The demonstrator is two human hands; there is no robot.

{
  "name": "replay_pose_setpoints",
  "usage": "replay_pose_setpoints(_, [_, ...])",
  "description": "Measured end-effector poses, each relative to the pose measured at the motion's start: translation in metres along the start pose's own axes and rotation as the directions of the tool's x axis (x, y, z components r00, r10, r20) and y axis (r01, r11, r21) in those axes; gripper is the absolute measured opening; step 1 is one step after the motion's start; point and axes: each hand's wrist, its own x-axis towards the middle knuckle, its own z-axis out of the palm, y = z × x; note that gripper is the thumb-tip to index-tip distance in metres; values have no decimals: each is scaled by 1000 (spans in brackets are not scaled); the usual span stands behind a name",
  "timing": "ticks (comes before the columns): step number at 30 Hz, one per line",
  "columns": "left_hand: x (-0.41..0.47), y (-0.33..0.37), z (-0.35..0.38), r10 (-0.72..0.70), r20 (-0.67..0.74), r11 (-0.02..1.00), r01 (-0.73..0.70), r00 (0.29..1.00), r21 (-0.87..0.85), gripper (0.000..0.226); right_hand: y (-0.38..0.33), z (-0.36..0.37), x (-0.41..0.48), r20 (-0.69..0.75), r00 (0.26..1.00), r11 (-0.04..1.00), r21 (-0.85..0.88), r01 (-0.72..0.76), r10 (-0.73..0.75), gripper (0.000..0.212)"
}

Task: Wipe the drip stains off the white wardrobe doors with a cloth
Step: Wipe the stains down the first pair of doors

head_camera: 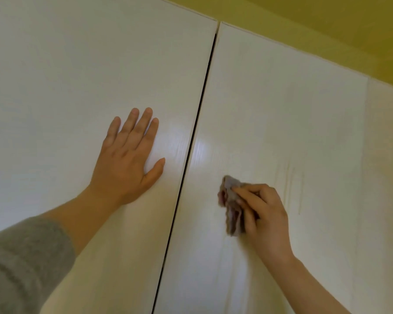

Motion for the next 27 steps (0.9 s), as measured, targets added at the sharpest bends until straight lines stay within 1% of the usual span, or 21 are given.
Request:
replay_pose_setpoints(1, [0,0,-1,-1,1,1000,1,1000,0,72,1,-5,3,-3,1000,1000,3,-26,26,29])
replay_pose_setpoints(2, [0,0,-1,-2,3,1000,2,1000,1,73,3,-13,12,-49,997,998,-1,-61,61,26])
replay_pose_setpoints(4, [0,0,-2,-3,6,1000,3,1000,5,73,9,-27,42,-197,971,990,-15,-141,136,23])
replay_pose_setpoints(6, [-1,1,-2,-3,9,1000,3,1000,5,73,23,-40,86,-350,915,975,-25,-221,199,21])
replay_pose_setpoints(8, [0,2,-2,-3,8,1000,3,1000,9,73,35,-47,125,-420,859,952,50,-300,293,19])
replay_pose_setpoints(10, [0,2,-2,-3,6,1000,3,1000,8,73,46,-45,150,-428,818,923,137,-360,383,18])
replay_pose_setpoints(11, [0,2,-3,-3,8,1000,3,1000,8,73,50,-42,155,-408,817,912,130,-390,408,19])
replay_pose_setpoints(14, [2,2,-3,-4,13,1000,4,1000,15,74,45,-28,137,-351,879,941,15,-339,322,26])
replay_pose_setpoints(17, [2,1,-2,-7,23,1000,7,1000,19,74,36,-9,85,-378,877,955,128,-266,295,21])
replay_pose_setpoints(18, [3,1,-2,-8,26,1000,8,1000,18,74,32,-4,64,-375,886,962,116,-247,273,23])
replay_pose_setpoints(20, [3,0,-3,-13,36,1000,13,999,19,74,27,1,23,-306,927,976,51,-212,217,29])
replay_pose_setpoints(22, [2,1,-3,-17,47,1000,16,999,23,75,26,-2,-4,-223,964,988,-27,-155,145,31])
replay_pose_setpoints(24, [1,2,-3,-20,53,1000,18,998,21,75,23,-15,-2,-171,975,989,-17,-148,143,29])
replay_pose_setpoints(25, [1,2,-3,-22,53,1000,21,998,20,75,26,-22,8,-188,971,988,-27,-153,145,28])
replay_pose_setpoints(27, [2,2,-4,-21,52,1000,20,998,20,75,40,-37,43,-310,929,974,-35,-223,201,23])
